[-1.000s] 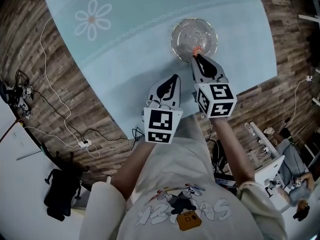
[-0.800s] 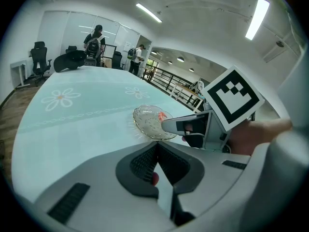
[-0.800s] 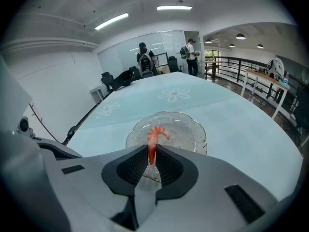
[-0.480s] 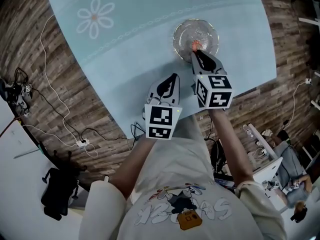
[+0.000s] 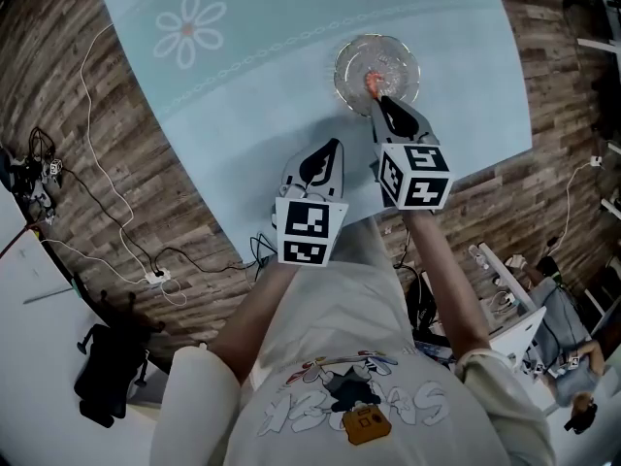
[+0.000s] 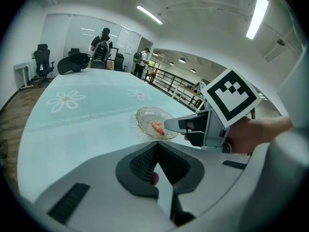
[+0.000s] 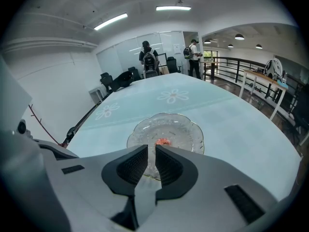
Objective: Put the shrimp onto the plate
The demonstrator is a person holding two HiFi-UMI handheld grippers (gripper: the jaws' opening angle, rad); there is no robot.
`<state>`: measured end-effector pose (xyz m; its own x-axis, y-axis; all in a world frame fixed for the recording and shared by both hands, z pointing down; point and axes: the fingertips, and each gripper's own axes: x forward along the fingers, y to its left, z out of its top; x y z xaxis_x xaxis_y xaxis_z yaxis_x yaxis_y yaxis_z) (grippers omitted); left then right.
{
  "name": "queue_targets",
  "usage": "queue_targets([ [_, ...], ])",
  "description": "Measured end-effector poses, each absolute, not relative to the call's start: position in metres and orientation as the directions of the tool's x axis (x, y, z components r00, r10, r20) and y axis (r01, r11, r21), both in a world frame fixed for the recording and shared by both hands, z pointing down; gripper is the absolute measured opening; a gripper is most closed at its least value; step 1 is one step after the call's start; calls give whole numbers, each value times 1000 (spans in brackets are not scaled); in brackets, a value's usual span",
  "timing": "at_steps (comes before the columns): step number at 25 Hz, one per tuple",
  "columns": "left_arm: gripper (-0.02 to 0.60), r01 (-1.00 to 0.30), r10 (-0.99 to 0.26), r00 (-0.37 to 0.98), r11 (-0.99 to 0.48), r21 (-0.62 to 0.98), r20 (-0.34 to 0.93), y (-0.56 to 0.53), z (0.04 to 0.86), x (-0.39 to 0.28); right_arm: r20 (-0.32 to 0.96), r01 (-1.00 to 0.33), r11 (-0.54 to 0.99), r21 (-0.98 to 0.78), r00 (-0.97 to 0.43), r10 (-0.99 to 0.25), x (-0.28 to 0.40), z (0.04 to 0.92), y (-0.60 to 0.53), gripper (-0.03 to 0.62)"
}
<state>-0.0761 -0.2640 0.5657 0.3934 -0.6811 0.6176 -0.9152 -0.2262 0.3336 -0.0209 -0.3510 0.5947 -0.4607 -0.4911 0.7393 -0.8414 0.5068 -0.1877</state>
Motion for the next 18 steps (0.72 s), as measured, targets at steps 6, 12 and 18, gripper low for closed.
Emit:
queue_targets([
  [6, 8, -923, -705, 377, -229, 309, 601, -258, 545, -75, 722, -838, 507, -200, -476, -502, -11, 581, -339, 64],
  [12, 8, -931, -730, 361, -242, 274, 581, -248, 517, -71, 696, -823, 519, -230, -512, -504, -4, 560, -323, 64],
  [18, 8, -935, -754, 349, -244, 256, 557, -229, 491, -61, 669, -785, 570, -243, -561, -487, 2, 532, -293, 64],
])
